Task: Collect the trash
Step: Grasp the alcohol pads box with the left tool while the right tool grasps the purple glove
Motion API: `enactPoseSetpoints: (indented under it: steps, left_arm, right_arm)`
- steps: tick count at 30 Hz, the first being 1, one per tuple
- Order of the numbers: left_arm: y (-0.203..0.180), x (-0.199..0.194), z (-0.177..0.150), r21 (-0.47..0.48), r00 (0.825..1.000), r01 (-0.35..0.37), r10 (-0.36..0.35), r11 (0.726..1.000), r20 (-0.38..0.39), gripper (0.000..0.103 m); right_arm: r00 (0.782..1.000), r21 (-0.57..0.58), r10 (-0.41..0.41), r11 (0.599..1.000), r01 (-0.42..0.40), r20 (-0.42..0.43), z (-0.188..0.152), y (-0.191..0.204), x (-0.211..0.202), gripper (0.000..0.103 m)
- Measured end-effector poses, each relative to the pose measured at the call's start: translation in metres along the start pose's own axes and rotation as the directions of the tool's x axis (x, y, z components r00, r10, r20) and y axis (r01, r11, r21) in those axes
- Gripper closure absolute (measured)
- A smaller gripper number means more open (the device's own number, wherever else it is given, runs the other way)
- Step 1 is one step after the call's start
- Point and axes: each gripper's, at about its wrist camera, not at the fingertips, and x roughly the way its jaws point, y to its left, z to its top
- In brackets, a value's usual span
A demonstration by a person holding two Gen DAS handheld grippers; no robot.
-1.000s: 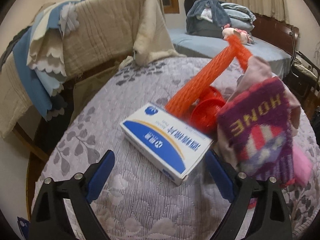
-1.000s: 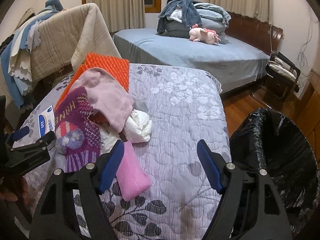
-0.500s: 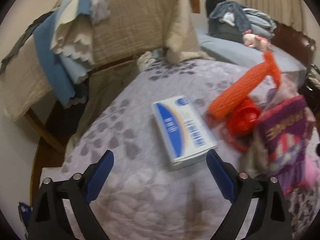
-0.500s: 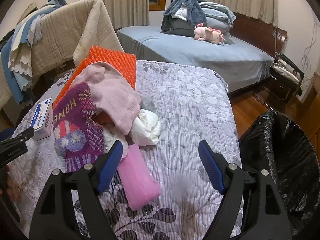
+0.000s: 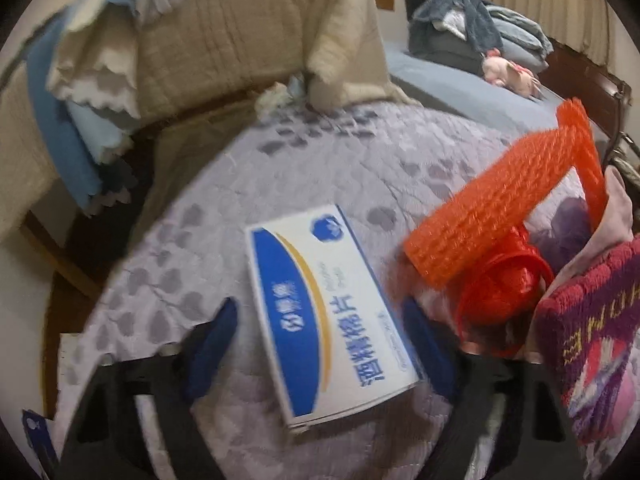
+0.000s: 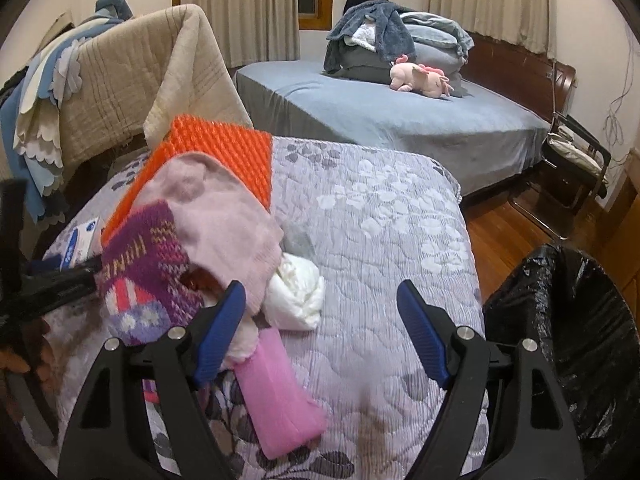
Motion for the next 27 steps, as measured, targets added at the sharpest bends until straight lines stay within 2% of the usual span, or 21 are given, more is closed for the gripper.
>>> enactPoseSetpoints:
  steps: [4, 8, 11, 15, 19, 24, 25, 27]
  left_arm:
    - [0.003, -0.005, -0.003, -0.008, 0.999, 0.043, -0.043, 0.999, 0.014, 0.040]
    - [0.004, -0.027, -0.007, 0.011, 0.997, 0.052, -0.052, 0.999, 0.057, 0.043]
    - [0.005, -0.039, -0.011, 0.020, 0.996, 0.065, -0.066, 0.998, 0.061, 0.044]
    - [0.007, -0.041, -0.025, 0.043, 0.998, 0.063, -0.063, 0.997, 0.018, 0.045]
    - [0.010, -0.029, -0.031, 0.033, 0.996, 0.077, -0.076, 0.996, -0.043, 0.045]
    - [0.005, -0.017, -0.030, 0.042, 0.997, 0.068, -0.066, 0.997, -0.050, 0.041]
    - [0.005, -0.016, -0.031, 0.042, 0.997, 0.069, -0.067, 0.997, -0.043, 0.048]
    - [0.006, -0.017, -0.030, 0.036, 0.996, 0.081, -0.080, 0.996, -0.037, 0.048]
  right_arm:
    - [1.000, -0.023, 0.003, 1.000, -0.003, 0.005, 0.002, 0.005, -0.002, 0.027]
    - [0.999, -0.024, 0.035, 0.999, -0.035, 0.005, 0.002, 0.012, -0.009, 0.030]
    - [0.998, -0.044, 0.062, 0.997, -0.062, 0.011, -0.001, 0.022, -0.015, 0.031]
    - [0.994, -0.062, 0.111, 0.992, -0.111, -0.005, -0.005, 0.037, -0.015, 0.034]
    - [0.992, -0.090, 0.123, 0.988, -0.124, -0.018, -0.007, 0.048, -0.011, 0.036]
    - [0.994, -0.082, 0.109, 0.990, -0.111, -0.022, -0.007, 0.046, -0.010, 0.036]
    - [0.994, -0.081, 0.109, 0.991, -0.111, -0.026, -0.007, 0.046, -0.009, 0.036]
    - [0.993, -0.083, 0.112, 0.990, -0.114, -0.032, -0.008, 0.047, -0.007, 0.036]
